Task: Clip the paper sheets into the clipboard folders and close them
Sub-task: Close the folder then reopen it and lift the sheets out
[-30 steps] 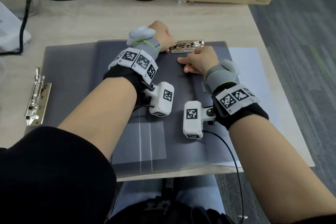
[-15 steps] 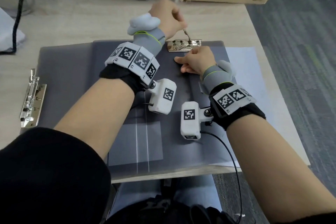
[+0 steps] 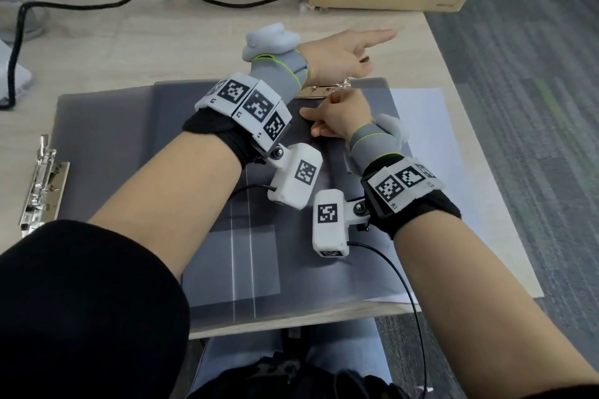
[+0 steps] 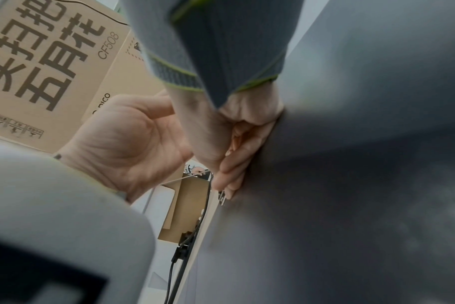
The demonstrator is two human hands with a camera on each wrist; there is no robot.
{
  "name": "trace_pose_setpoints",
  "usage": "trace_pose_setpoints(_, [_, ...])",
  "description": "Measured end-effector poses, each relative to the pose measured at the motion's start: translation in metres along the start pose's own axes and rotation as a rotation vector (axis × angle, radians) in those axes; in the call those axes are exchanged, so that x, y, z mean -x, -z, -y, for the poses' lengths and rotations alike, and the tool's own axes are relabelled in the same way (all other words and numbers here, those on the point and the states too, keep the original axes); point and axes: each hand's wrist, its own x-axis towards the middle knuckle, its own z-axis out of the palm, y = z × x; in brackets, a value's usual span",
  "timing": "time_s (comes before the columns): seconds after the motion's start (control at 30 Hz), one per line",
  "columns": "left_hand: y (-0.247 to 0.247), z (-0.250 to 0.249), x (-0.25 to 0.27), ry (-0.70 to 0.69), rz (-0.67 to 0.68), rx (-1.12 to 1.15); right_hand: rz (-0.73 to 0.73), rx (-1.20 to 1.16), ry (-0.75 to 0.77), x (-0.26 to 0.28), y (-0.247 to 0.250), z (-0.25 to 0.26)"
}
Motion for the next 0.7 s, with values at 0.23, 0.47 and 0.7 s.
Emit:
trace_pose_setpoints(0.23, [0.014, 0.004, 0.013, 0.123, -0.088, 0.196, -0.024, 0.028, 0.002, -0.001, 0.001, 0.000])
trace_pose_setpoints(0.47, [0.016, 0.004, 0.048, 0.202, -0.147, 0.183, -0.009, 0.054, 0.001, 0.012, 0.002, 0.006])
trace_pose_setpoints(0.7, [0.002, 0.003, 0.093, 0.250, -0.230, 0.177, 0.015, 0.014, 0.047, 0.047, 0.009, 0.000])
